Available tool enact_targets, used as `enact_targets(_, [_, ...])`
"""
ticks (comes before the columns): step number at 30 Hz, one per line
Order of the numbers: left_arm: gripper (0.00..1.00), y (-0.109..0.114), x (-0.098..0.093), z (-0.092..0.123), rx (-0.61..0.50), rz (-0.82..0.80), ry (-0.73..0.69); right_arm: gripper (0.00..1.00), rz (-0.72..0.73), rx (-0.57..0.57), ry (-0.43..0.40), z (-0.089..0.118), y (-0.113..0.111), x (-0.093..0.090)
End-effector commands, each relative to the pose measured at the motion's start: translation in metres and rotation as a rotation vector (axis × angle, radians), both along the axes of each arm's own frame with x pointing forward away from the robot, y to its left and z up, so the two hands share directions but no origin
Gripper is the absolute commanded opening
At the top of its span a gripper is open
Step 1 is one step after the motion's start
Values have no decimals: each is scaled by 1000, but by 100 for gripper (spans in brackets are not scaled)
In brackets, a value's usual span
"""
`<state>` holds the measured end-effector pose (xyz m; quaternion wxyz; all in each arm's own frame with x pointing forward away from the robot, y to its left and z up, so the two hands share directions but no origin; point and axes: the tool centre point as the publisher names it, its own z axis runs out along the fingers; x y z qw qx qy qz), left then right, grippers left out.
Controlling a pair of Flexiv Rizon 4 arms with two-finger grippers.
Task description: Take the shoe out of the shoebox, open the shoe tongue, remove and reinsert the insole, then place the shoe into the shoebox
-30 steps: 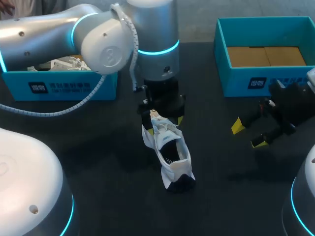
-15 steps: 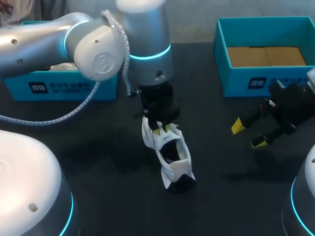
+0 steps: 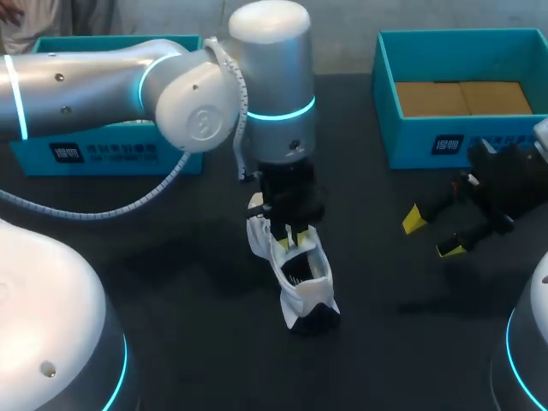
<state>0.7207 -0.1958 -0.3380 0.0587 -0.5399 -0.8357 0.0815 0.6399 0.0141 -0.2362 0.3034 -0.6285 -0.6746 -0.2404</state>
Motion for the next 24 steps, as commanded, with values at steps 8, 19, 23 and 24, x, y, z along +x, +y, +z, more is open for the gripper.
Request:
enact_targets(8, [20,1,2,20,-32,1,-39,100,-3,-4,-1,0,0,-2])
enact_targets(19, [20,-10,0,-15,30,4,18,100,-3,-4,-1,0,0,-2])
enact_targets(23, [21,-6,-3,8,-4,-9,-6,100,-3,-4,-1,0,0,-2])
enact_targets(24, [21,-5,-4,14,-9,-16,-8,100,-3,-4,-1,0,0,-2])
